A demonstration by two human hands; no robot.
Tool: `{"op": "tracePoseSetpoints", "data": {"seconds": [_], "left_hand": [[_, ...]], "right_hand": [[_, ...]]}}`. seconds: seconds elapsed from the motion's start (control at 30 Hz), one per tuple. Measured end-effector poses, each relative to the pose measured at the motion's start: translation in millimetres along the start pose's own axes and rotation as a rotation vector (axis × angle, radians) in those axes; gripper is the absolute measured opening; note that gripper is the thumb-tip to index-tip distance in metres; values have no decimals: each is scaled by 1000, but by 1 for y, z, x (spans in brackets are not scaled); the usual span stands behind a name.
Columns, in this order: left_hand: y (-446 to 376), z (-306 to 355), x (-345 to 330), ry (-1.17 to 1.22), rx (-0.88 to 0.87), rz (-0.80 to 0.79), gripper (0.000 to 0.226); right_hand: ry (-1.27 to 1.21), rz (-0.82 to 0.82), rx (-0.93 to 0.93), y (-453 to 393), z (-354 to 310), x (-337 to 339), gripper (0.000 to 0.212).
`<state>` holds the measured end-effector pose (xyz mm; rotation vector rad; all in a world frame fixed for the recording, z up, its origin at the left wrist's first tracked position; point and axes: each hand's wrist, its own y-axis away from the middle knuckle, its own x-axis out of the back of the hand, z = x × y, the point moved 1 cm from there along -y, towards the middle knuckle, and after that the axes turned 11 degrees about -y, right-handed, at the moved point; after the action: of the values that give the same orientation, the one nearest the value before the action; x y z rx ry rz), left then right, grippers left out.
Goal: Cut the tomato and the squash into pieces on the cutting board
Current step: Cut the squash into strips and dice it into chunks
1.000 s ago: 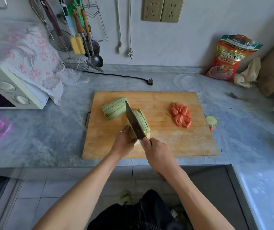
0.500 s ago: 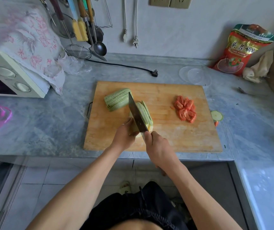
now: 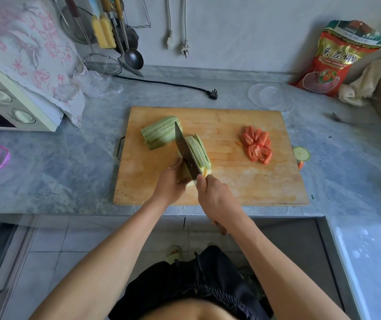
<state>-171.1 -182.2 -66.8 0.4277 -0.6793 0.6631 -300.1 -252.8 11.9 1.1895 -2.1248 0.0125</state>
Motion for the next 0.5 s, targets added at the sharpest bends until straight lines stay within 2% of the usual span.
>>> {"op": "tracePoseSetpoints", "data": {"seconds": [0.17, 0.37, 0.5], "left_hand": [[-3, -1, 2, -42, -4, -29, 67], [1, -4, -2, -37, -13, -37, 77], [2, -6, -6, -4, -3, -29, 75]], "right_hand": [[-55, -23, -47, -6, 8, -10, 39], [-67, -57, -16, -4, 6, -7, 37], [-78, -33, -26, -10, 14, -14, 35]]}}
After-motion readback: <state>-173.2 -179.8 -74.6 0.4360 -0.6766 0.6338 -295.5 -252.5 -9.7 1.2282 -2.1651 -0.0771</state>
